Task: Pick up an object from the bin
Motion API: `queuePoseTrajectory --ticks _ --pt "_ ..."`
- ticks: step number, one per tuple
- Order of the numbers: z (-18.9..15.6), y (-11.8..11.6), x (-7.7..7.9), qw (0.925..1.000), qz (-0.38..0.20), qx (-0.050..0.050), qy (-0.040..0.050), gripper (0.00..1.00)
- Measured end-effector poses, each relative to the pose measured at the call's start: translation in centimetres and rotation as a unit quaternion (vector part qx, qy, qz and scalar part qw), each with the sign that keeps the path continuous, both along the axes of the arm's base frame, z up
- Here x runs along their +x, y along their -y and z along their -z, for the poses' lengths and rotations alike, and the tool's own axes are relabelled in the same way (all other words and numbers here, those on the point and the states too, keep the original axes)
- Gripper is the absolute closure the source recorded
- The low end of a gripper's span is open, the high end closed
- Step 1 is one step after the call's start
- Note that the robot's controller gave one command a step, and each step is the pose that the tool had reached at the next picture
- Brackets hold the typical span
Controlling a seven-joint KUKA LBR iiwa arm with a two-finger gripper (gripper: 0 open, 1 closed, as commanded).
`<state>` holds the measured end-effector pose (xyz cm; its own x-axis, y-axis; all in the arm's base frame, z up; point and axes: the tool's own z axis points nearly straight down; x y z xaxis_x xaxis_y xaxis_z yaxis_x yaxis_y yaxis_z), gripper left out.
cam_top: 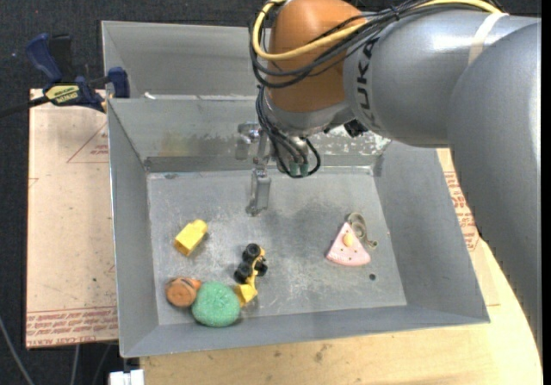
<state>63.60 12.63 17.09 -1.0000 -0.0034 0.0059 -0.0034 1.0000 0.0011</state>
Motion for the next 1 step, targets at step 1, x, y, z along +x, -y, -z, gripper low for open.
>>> queuePoseTrajectory --ticks 1 --pt "-0.54 0.05 0.14 1.0 0.001 0.0 0.0037 0.0"
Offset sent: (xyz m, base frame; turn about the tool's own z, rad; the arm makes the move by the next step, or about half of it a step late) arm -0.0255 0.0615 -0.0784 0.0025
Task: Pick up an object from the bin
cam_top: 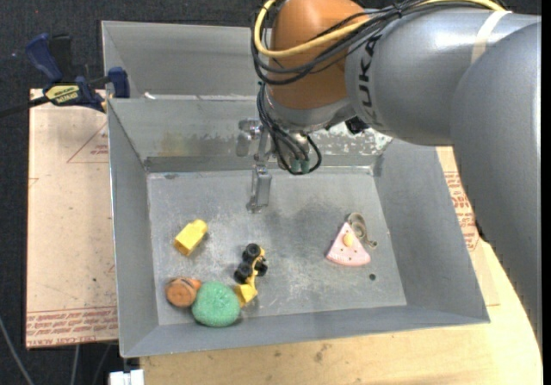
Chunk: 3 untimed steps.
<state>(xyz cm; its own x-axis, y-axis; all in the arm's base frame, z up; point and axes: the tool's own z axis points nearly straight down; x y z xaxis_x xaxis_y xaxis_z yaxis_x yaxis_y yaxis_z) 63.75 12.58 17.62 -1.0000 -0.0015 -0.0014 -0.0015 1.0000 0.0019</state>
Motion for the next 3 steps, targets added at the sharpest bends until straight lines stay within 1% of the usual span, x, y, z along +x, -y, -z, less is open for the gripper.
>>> queuePoseTrajectory --ticks 1,2,3 --pt "5.2 -3.9 -1.5 1.0 0.001 0.0 0.0033 0.0" --pt "10.4 -5.2 -4.5 0.9993 -0.038 0.0 -0.0001 0.0" --pt "10.6 -8.3 -5.2 0.9989 -0.047 -0.001 0.0003 0.0"
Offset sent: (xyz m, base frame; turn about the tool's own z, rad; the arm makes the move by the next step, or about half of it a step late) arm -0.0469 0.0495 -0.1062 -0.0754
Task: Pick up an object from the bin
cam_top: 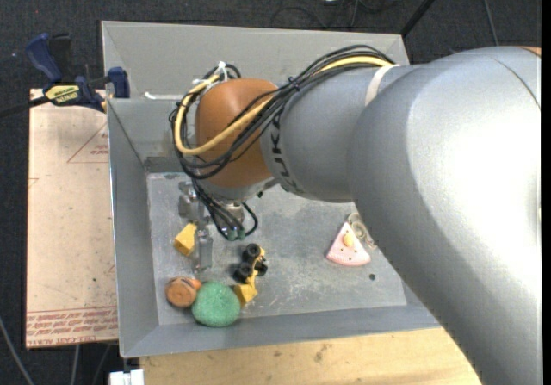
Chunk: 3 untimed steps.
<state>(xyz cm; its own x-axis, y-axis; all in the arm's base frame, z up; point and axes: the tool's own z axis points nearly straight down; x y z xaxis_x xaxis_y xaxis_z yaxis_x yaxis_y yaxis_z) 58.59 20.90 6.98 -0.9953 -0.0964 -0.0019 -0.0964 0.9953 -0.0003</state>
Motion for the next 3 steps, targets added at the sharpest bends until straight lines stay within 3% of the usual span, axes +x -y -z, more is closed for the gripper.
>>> queuePoseTrajectory --ticks 1,2,3 --pt "-0.73 1.2 -9.38 0.9939 -0.11 0.001 -0.0011 1.0" --pt "-0.86 1.21 -9.17 0.994 -0.11 0.001 0.0012 0.0" --pt "-0.86 1.21 -9.18 0.994 -0.109 0.001 0.0011 0.0"
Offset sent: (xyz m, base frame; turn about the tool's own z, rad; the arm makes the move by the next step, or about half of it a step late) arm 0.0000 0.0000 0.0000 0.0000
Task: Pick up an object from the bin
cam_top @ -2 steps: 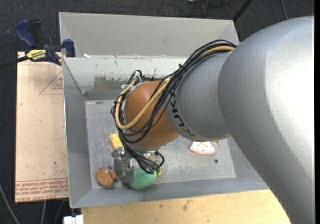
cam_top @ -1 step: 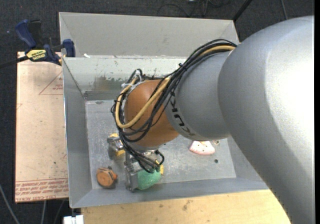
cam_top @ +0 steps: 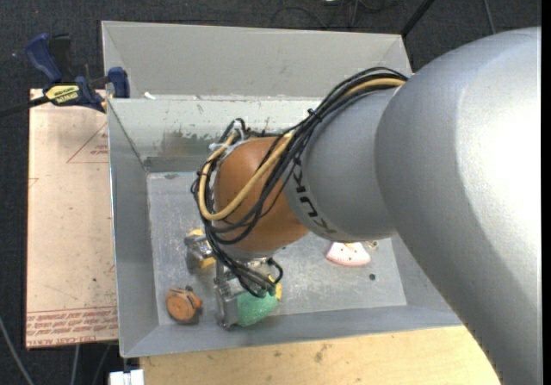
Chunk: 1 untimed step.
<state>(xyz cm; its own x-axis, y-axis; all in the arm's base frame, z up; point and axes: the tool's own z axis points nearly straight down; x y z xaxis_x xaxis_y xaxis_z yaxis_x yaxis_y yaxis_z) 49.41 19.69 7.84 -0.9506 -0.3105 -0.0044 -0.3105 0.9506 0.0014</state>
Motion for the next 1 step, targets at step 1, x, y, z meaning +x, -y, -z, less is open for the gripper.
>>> queuePoseTrajectory --ticks 1 --pt "0.13 -0.75 0.06 0.9997 -0.024 -0.001 0.0012 0.0"
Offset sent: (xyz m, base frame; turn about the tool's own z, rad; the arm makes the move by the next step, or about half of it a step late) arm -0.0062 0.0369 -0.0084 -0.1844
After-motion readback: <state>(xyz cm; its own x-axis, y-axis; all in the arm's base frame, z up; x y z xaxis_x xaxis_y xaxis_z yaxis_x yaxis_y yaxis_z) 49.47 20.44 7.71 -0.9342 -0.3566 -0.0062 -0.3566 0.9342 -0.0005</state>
